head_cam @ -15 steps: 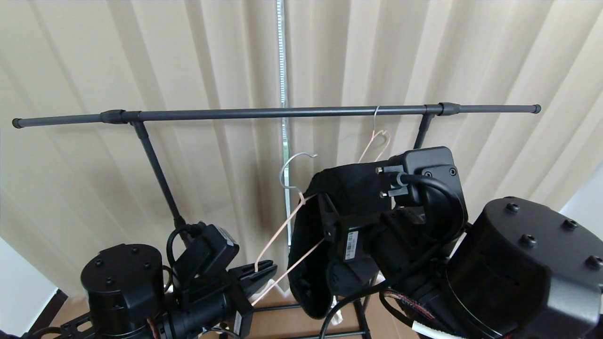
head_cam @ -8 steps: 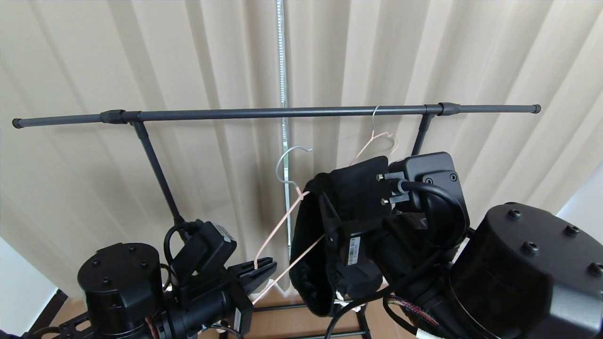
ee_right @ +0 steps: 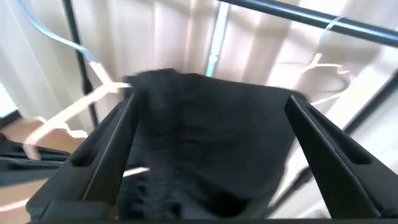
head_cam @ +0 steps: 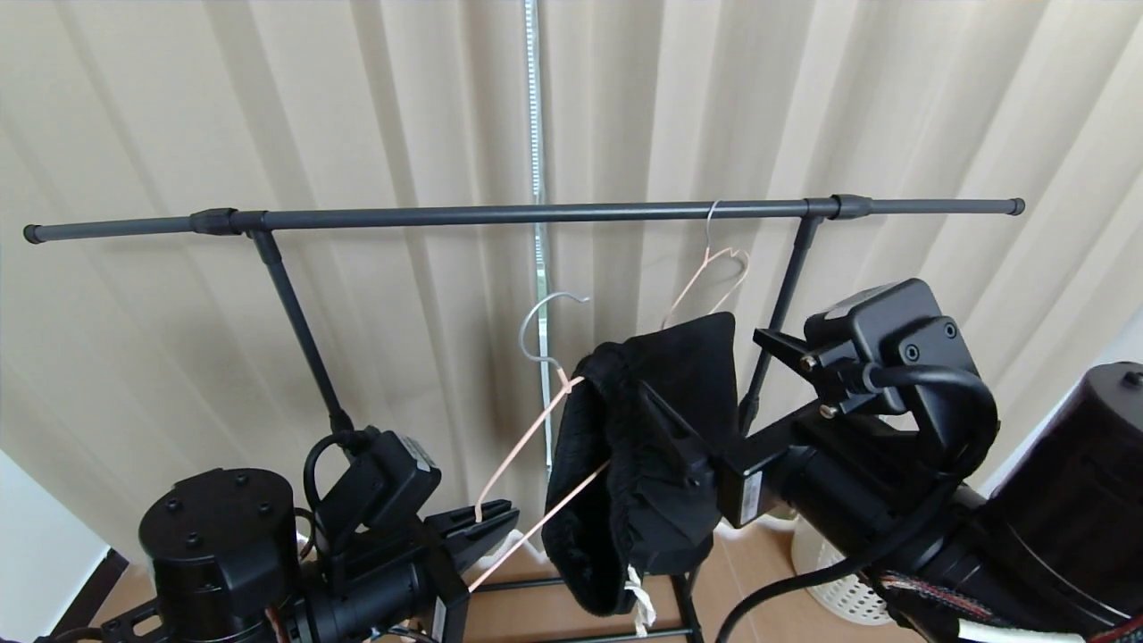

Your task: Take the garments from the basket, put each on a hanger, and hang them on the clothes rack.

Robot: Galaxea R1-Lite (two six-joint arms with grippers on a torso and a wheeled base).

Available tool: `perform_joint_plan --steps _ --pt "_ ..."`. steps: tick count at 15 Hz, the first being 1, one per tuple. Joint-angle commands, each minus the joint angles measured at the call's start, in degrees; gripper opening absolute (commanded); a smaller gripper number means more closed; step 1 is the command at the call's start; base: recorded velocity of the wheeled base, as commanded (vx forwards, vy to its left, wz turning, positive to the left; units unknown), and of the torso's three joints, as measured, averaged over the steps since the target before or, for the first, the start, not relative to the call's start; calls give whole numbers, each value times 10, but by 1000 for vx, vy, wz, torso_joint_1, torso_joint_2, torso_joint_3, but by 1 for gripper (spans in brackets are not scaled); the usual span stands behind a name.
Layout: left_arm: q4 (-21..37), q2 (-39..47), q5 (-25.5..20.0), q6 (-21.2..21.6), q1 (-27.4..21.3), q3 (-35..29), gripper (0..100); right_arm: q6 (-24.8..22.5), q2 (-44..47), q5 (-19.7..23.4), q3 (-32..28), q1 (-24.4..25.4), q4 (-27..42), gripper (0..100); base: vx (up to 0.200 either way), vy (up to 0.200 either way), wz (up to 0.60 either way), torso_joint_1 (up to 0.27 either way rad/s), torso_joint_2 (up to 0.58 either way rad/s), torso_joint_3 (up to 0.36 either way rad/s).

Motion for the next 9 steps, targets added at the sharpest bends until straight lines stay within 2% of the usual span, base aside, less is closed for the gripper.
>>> perform_joint_plan --steps 1,2,4,5,6,7,8,9 --pt "-14 -2 0 2 1 12 0 -10 -62 58 0 -44 66 100 0 0 0 0 0 0" --pt "-20 -2 0 3 1 17 0 -13 -74 86 -7 -59 98 100 0 0 0 0 0 0" --pt "-32 -1 -12 5 1 28 0 -50 -130 223 -55 -143 271 100 0 0 0 0 0 0" --pt "-32 -1 -27 14 1 36 0 -80 -141 313 -102 -201 384 100 0 0 0 0 0 0" --pt "-32 0 -30 22 1 39 0 -93 -141 352 -127 -224 428 100 0 0 0 0 0 0" --pt "-32 0 -35 38 0 46 0 -129 -135 431 -178 -272 524 100 0 0 0 0 0 0" --pt "-32 1 -38 44 0 50 0 -170 -113 491 -227 -310 599 100 0 0 0 0 0 0" --pt "-32 1 -43 47 0 53 0 -201 -96 527 -258 -332 643 100 0 0 0 0 0 0"
